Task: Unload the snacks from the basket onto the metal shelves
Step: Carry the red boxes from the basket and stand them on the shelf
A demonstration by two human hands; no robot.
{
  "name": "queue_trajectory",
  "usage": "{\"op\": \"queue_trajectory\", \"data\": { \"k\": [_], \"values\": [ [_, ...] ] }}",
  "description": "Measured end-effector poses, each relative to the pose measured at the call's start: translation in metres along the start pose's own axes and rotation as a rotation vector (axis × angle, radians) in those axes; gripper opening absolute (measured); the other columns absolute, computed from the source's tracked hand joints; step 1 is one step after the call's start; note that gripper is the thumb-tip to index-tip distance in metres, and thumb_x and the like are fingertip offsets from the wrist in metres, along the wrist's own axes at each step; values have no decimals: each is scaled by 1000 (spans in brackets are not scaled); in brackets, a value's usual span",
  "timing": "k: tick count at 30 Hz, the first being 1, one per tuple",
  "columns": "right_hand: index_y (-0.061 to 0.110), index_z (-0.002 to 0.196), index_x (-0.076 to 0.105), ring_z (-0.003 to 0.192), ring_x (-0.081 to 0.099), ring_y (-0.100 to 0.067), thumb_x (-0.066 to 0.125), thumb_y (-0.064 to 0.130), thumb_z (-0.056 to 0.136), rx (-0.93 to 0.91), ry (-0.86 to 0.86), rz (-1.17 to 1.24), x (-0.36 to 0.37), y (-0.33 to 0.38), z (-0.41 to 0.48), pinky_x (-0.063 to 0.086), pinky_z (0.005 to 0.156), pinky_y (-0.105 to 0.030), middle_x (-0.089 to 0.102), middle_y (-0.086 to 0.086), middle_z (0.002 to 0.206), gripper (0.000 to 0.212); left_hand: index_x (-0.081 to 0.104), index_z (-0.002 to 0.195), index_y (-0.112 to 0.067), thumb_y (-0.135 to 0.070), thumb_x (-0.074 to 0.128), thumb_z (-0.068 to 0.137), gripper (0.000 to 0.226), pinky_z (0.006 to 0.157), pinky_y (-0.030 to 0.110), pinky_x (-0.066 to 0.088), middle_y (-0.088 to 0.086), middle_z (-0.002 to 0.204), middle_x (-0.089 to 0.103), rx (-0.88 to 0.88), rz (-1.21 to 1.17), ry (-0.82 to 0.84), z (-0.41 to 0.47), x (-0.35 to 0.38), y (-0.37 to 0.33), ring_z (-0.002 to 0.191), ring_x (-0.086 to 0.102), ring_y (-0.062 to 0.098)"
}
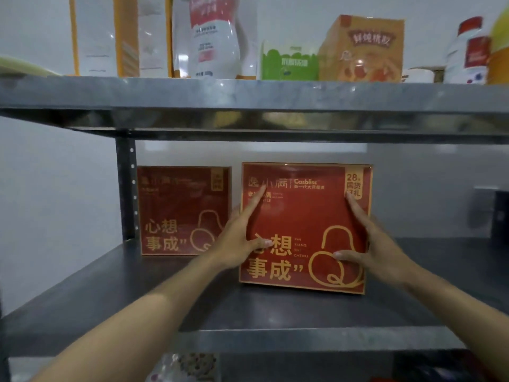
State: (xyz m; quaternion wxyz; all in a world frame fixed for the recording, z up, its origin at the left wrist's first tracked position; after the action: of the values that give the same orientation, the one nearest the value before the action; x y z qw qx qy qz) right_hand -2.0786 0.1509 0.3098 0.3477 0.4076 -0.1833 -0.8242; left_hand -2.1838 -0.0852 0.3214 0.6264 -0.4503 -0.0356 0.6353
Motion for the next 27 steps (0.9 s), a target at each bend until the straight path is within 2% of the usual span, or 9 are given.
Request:
{"op": "queue_trajectory", "data": {
  "k": [6, 12, 14, 16, 19, 21, 24, 27],
  "values": [
    [76, 134, -1, 131, 38, -16, 81, 22, 75, 5, -69, -91, 5, -35, 40, 44, 107, -42, 25, 13, 140, 115, 6, 136, -73, -8, 76, 81, 110, 100, 51, 49, 1, 149, 29, -37, -74, -15, 46, 16, 40, 135, 41, 22],
    [71, 139, -2, 125, 49, -20, 84, 19, 75, 4, -68, -110, 15, -72, 89, 51, 99, -37, 34, -2, 144, 119, -1, 135, -74, -6, 72, 85, 112, 100, 45, 50, -3, 157, 16, -57, -1, -41, 79, 21, 71, 142, 31, 21],
    [72, 136, -7, 125, 44, -16, 84, 20, 75, -14, -59, -153, 20, -80, 101, 48, 99, -30, 30, 0, 146, 122, -3, 137, -72, -7, 70, 86, 110, 103, 35, 47, -5, 158, 12, -65, 28, -42, 86, 22, 79, 142, 28, 19],
    [67, 139, -9, 127, 40, -16, 84, 20, 75, -29, -49, -175, 23, -87, 113, 43, 99, -28, 27, -2, 149, 122, -4, 141, -65, -10, 71, 86, 108, 105, 29, 38, -3, 155, 14, -73, 76, -62, 92, 21, 86, 141, 27, 19],
    [57, 142, -9, 136, 35, -25, 84, 23, 74, -43, -33, -205, 27, -97, 126, 39, 105, -35, 24, -7, 152, 121, -5, 141, -65, -11, 72, 86, 109, 108, 29, 28, 0, 153, 16, -92, 106, -81, 99, 21, 94, 141, 24, 19],
    [56, 142, -10, 137, 34, -27, 85, 25, 74, -42, -17, -203, 30, -103, 133, 39, 108, -40, 24, -8, 153, 121, -6, 138, -68, -12, 72, 86, 110, 108, 29, 27, 2, 152, 17, -108, 127, -88, 104, 22, 98, 141, 24, 21],
    [52, 145, -10, 138, 31, -27, 85, 26, 73, -65, -10, -201, 33, -108, 138, 35, 108, -38, 23, -7, 153, 122, -7, 133, -72, -11, 72, 86, 111, 113, 38, 29, 2, 151, 16, -138, 124, -90, 107, 23, 102, 142, 24, 23],
    [55, 144, -10, 138, 31, -25, 85, 23, 73, -31, -1, -190, 33, -115, 141, 34, 107, -35, 23, -5, 153, 123, -6, 133, -73, -11, 72, 85, 110, 115, 37, 27, 1, 150, 17, -136, 117, -95, 108, 24, 104, 142, 23, 22]
  ]
}}
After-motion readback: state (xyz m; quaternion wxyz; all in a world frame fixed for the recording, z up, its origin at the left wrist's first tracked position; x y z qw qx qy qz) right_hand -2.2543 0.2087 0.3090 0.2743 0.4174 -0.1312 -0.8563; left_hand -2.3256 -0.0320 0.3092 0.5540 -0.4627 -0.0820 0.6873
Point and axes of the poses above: each hand's wrist, its own z-axis towards the middle knuckle, its own x-axis out of the palm, y = z × x, the point moved 6 cm from there along z, towards the middle knuckle
